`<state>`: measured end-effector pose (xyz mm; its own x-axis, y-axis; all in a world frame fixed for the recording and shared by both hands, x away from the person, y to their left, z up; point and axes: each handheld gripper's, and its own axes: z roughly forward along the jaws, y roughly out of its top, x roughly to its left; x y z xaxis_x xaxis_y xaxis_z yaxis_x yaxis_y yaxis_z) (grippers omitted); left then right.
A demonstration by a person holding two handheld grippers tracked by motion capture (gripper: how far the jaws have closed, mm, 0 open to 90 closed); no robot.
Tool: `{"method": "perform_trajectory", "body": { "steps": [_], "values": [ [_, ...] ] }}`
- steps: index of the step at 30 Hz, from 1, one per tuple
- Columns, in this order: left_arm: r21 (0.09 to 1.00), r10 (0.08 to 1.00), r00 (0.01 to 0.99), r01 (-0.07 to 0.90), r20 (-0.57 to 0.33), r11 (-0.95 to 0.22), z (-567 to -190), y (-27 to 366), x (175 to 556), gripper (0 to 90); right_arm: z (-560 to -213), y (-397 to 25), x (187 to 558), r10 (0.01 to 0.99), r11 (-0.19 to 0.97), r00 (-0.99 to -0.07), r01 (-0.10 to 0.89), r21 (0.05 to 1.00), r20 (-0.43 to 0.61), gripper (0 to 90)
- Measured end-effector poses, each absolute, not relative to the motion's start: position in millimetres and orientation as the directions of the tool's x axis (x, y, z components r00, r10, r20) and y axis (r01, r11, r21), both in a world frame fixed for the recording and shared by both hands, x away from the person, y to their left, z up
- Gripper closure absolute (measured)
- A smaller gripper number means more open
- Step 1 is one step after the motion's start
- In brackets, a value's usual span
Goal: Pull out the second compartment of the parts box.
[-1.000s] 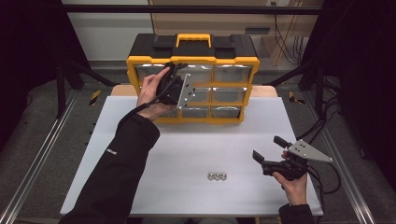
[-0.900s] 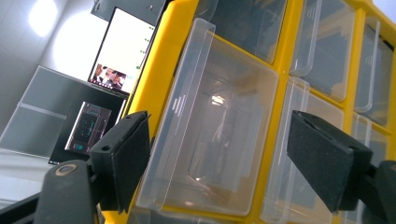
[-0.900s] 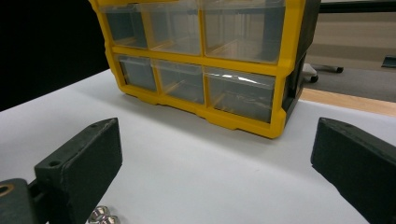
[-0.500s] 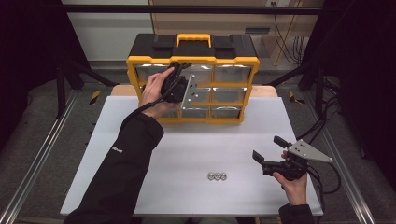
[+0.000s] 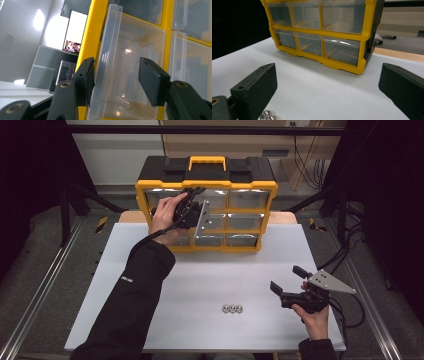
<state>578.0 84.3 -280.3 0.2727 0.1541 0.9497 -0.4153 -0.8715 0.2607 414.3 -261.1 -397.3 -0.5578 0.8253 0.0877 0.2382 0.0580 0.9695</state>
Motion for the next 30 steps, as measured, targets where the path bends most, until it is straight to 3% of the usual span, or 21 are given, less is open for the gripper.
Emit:
{"method": "perform_trajectory", "body": {
  "steps": [7,30],
  "values": [
    [0.205,0.125,0.216,-0.402,0.968,-0.893,-279.0,83.6,576.3,58.5,-396.7,-261.6,414.0,0.826,0.055,-0.556,0.239,0.970,0.090,2.4],
    [0.114,0.064,0.135,-0.405,0.989,-0.907,-279.0,81.5,572.9,74.9,-394.9,-261.6,413.0,0.825,0.037,-0.556,0.233,0.972,0.101,2.4]
  ]
}}
